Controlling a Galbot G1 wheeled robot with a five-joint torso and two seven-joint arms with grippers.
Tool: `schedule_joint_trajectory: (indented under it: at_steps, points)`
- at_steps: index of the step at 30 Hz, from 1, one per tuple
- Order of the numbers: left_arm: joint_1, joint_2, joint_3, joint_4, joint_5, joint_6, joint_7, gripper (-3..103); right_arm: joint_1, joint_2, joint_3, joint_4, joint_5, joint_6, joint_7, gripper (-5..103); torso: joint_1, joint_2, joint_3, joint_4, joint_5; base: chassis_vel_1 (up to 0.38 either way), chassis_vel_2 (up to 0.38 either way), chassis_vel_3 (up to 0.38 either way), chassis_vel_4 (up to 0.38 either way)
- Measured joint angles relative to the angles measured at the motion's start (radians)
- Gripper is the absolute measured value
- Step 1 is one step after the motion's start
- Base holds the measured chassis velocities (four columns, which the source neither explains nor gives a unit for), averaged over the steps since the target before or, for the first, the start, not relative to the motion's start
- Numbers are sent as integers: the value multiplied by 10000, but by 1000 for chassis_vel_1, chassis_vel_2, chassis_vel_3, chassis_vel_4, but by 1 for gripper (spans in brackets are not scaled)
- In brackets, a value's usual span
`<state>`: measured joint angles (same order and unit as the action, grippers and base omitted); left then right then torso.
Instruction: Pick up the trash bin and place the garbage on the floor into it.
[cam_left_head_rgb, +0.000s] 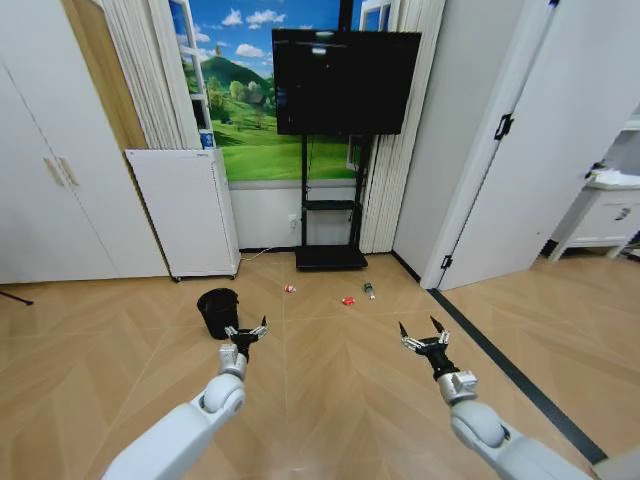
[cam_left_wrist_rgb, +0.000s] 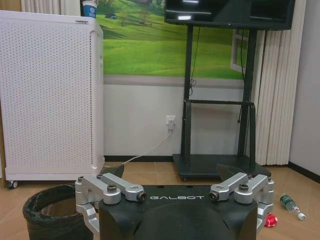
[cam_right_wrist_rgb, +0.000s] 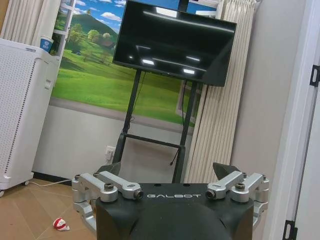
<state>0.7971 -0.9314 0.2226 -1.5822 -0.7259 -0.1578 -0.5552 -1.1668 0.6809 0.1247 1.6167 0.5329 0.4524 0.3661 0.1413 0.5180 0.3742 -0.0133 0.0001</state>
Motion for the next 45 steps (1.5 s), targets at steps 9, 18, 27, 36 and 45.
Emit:
schedule_joint_trajectory:
  at_steps: [9,18,27,36,45]
  points:
    - [112,-35,-92,-9,45,-23,-4,100,-72,86,-1,99,-165,21,123,100,0,0,0,0,-1,0,0,0,0]
    - [208,-41,-217,2,81,-70,24,100,-73,56,-39,138,-198,129,102,100,1,0,0,0,-1,0,0,0,0]
    - [105,-91,-131,52,86,-76,24,100,-169,84,76,146,-194,223,18,100,0,0,0,0,-1,0,0,0,0]
    - [69,-182,-24,89,112,-77,12,100,-272,107,203,101,-206,303,-174,100,0,-1,0,0,-1,0,0,0,0]
    - [92,-166,-47,93,85,-60,-19,100,-321,147,63,59,-199,303,-405,100,0,0,0,-1,-1,0,0,0,0]
